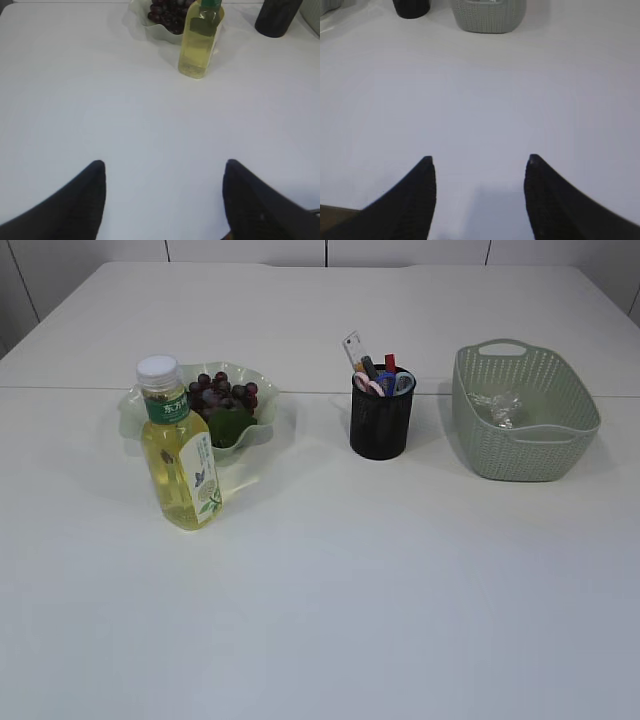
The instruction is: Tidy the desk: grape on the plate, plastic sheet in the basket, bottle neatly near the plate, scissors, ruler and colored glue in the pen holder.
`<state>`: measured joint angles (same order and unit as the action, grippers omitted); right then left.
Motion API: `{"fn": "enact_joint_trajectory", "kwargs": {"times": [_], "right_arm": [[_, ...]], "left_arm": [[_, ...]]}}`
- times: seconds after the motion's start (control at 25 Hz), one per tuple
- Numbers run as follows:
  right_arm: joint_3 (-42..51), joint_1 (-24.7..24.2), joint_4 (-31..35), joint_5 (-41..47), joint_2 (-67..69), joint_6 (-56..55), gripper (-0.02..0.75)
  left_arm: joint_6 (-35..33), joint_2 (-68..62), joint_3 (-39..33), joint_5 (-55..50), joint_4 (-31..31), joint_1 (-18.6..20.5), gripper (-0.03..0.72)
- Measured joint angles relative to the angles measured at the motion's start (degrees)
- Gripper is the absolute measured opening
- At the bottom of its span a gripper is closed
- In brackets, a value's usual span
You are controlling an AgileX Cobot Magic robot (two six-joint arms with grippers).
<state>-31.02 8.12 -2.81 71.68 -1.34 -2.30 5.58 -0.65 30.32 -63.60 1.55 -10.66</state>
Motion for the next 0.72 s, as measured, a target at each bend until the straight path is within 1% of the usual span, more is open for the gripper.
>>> {"fn": "enact_joint_trajectory", "kwargs": {"times": [0.12, 0.24, 0.48, 0.72], "right_arm": [[0.96, 0.0, -1.4, -2.62, 0.0, -0.02, 0.449], [2.14, 0.0, -1.13, -4.74, 0.0, 1.18, 0.449], [2.19, 0.0, -0.68, -5.16, 0.0, 2.3, 0.449], [2.19, 0.0, -0.68, -5.16, 0.0, 2.3, 0.449]], "left_arm": [[0.0, 0.0, 0.0, 0.03, 2.33, 0.0, 0.531], [0.0, 0.0, 0.0, 0.13, 2.96, 0.0, 0.529], [0.0, 0.0, 0.0, 0.36, 3.19, 0.0, 0.512], [0.0, 0.0, 0.0, 0.36, 3.19, 0.0, 0.51]]}}
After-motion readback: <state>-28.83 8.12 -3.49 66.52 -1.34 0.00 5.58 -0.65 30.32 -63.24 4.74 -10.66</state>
